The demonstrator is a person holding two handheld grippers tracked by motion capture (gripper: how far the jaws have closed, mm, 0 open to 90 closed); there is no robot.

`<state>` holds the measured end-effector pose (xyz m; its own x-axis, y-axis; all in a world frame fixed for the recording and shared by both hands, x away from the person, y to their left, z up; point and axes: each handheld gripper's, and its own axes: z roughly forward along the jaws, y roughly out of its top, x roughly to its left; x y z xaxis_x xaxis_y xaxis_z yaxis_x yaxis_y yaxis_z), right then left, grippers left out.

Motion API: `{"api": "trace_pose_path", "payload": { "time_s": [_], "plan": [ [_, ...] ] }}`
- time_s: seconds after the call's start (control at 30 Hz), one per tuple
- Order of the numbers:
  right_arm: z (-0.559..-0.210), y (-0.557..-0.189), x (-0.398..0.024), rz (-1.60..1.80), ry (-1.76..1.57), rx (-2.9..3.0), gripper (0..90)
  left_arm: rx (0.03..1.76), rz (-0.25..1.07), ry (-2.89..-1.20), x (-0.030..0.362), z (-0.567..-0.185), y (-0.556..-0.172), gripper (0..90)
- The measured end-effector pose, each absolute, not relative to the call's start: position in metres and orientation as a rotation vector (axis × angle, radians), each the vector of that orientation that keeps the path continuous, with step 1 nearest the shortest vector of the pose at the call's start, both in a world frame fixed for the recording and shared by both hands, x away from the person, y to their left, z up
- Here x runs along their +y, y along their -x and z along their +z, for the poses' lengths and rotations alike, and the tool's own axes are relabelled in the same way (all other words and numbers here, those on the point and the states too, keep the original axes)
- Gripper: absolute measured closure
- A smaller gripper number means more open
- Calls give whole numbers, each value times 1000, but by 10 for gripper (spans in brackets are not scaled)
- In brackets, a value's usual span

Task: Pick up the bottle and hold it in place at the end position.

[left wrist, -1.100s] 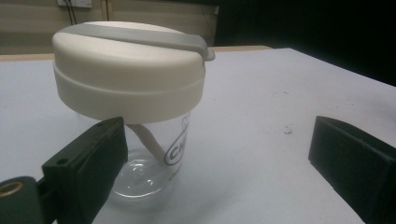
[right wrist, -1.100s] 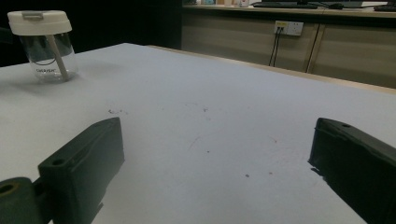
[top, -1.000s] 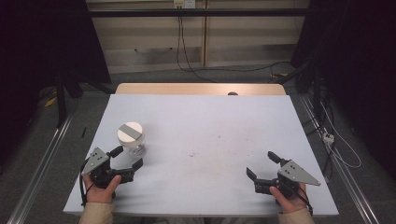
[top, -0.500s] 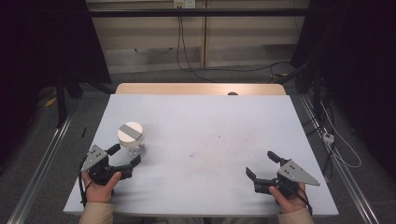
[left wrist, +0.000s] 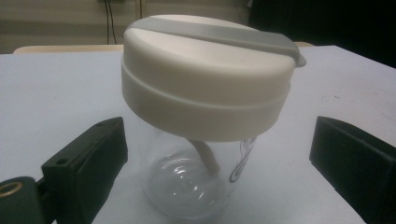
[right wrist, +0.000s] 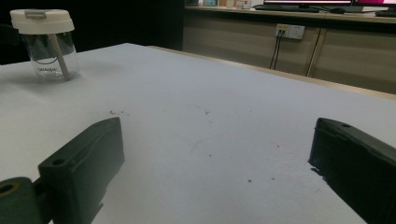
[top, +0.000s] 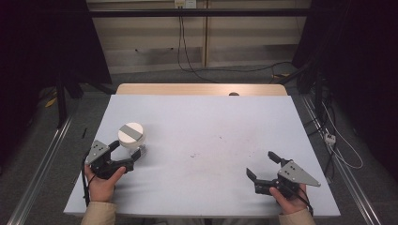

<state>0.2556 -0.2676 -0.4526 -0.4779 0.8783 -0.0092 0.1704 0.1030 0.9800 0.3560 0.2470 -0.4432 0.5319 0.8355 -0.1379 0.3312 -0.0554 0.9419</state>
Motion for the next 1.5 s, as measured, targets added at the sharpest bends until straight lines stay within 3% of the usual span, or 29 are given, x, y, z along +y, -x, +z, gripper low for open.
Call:
{"api": "trace_pose_path", "payload": {
  "time_s": [0.67, 1.5],
  "plan": [
    [-452, -257, -267, 1419, -1013, 1757, 27, 1049, 585, -1667, 231, -454, -388, 52],
    [-451, -261, -269, 1405, -1001, 1757, 29, 1028, 629, -1672, 225, -455, -395, 113]
  ]
}}
